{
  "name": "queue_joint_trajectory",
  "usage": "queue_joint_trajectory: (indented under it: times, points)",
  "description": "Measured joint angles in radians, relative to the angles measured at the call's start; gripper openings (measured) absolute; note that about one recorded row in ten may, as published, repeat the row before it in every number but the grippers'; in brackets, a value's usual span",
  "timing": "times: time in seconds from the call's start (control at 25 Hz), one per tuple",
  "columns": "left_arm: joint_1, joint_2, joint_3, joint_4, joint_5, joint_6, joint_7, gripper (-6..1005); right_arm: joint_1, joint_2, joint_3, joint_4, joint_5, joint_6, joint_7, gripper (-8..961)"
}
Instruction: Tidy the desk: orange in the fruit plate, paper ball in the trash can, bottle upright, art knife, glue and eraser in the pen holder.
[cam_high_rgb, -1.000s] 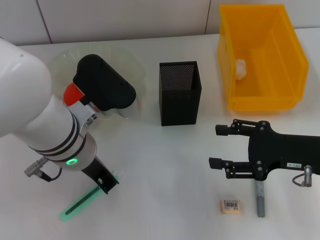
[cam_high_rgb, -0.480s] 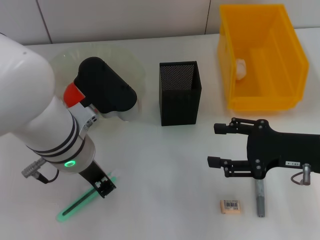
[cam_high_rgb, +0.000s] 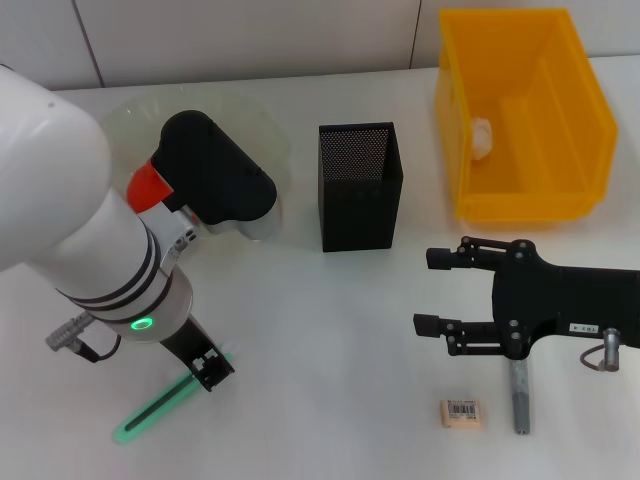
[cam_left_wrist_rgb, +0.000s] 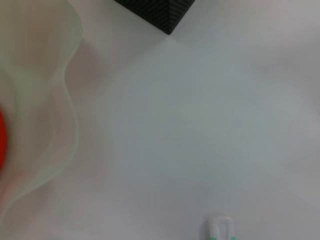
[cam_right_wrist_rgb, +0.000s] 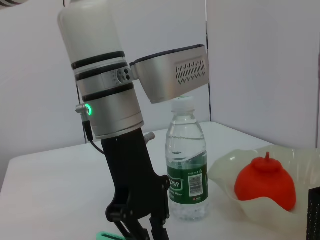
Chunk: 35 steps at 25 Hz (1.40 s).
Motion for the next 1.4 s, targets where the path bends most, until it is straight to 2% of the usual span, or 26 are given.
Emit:
queue_joint_trajectory:
  times: [0.36, 0.72, 0.92, 1.08, 1.4]
  points:
    - [-0.033, 0.0, 0.001, -0.074, -0.001, -0.009, 0.003, 255, 0.0, 0.0, 0.0, 0.0, 0.0, 0.001, 0.0, 766]
    - [-0.036, 0.0, 0.002, -0.073, -0.004, -0.013, 0.003, 256, 0.001, 0.0, 0.009, 0.0, 0.0, 0.002, 0.0, 766]
    - [-0.036, 0.0, 0.001, -0.07, -0.006, -0.018, 0.002, 177, 0.003, 0.0, 0.01, 0.001, 0.0, 0.002, 0.0, 766]
    - [-0.036, 0.0, 0.001, -0.069, -0.006, -0.018, 0.002, 182, 0.004, 0.0, 0.011, 0.001, 0.0, 0.002, 0.0, 766]
    - [-0.022, 0.0, -0.022, 0.024, -0.049, -0.019, 0.003, 193, 0.005, -0.001, 0.013, 0.004, 0.0, 0.012, 0.0, 766]
